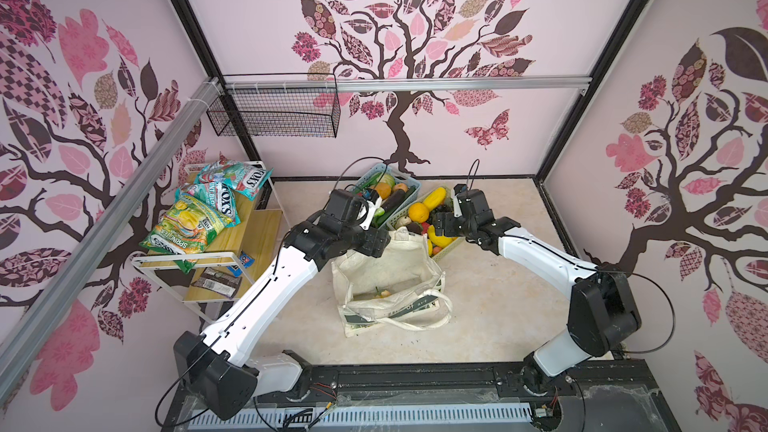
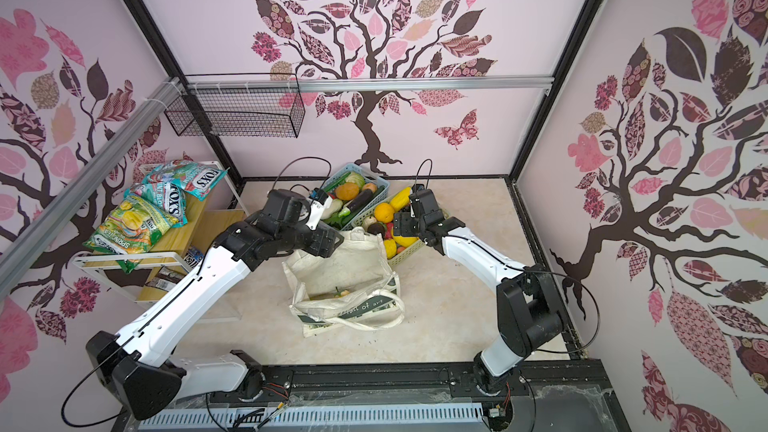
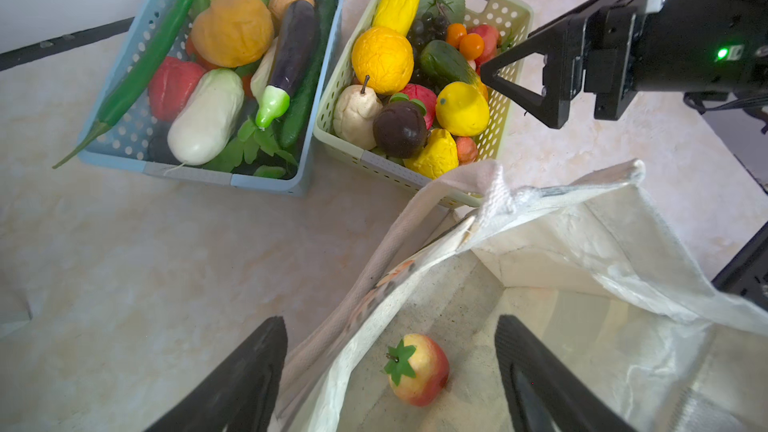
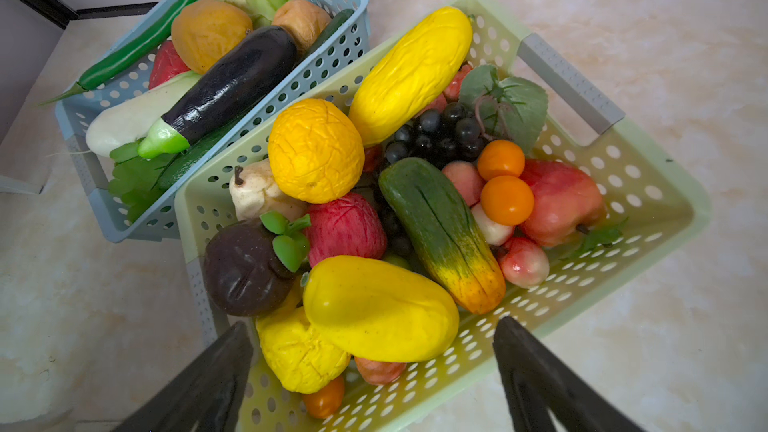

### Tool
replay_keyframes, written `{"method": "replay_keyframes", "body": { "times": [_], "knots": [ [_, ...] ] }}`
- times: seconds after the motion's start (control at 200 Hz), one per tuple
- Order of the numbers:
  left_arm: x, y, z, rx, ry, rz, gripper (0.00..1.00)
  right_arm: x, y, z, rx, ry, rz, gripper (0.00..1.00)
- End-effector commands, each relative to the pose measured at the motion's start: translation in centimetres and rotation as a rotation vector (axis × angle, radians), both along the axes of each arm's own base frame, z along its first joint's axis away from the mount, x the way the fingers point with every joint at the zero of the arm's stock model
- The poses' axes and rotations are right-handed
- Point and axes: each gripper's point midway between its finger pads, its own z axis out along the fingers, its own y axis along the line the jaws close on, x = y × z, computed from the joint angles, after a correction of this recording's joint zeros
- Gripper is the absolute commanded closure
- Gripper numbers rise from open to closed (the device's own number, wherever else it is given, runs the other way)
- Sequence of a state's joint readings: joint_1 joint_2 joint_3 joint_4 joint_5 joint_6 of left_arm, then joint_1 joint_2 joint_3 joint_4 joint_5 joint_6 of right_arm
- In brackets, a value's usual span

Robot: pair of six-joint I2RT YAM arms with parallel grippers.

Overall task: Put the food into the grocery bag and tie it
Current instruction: 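Grasp the tote bag's rim nearest the baskets with the left gripper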

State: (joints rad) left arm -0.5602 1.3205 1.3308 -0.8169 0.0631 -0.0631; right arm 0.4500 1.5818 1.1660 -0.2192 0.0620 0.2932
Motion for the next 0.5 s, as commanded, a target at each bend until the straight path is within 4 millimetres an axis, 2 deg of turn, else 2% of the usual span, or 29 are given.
{"method": "replay_keyframes", "body": {
  "times": [0.0, 0.265, 0.425, 0.495],
  "knots": [
    [1.7, -0.3, 1.1, 0.064, -0.079, -0.002, 0.17, 0.3, 0.1, -0.1, 0.008, 0.005, -0.002, 0.07],
    [3.6, -0.6, 0.4, 0.121, -0.098, 0.022, 0.17, 0.3, 0.0, 0.0, -0.005, 0.006, 0.003, 0.07],
    [3.4, -1.4, -0.6, 0.105, -0.055, -0.007, 0.26, 0.5, 0.1, 0.0, -0.008, 0.006, 0.008, 0.07],
    [3.2, -1.8, -0.9, 0.079, -0.036, -0.022, 0.37, 0.5, 0.1, 0.0, -0.012, 0.005, 0.008, 0.08]
  ]
}}
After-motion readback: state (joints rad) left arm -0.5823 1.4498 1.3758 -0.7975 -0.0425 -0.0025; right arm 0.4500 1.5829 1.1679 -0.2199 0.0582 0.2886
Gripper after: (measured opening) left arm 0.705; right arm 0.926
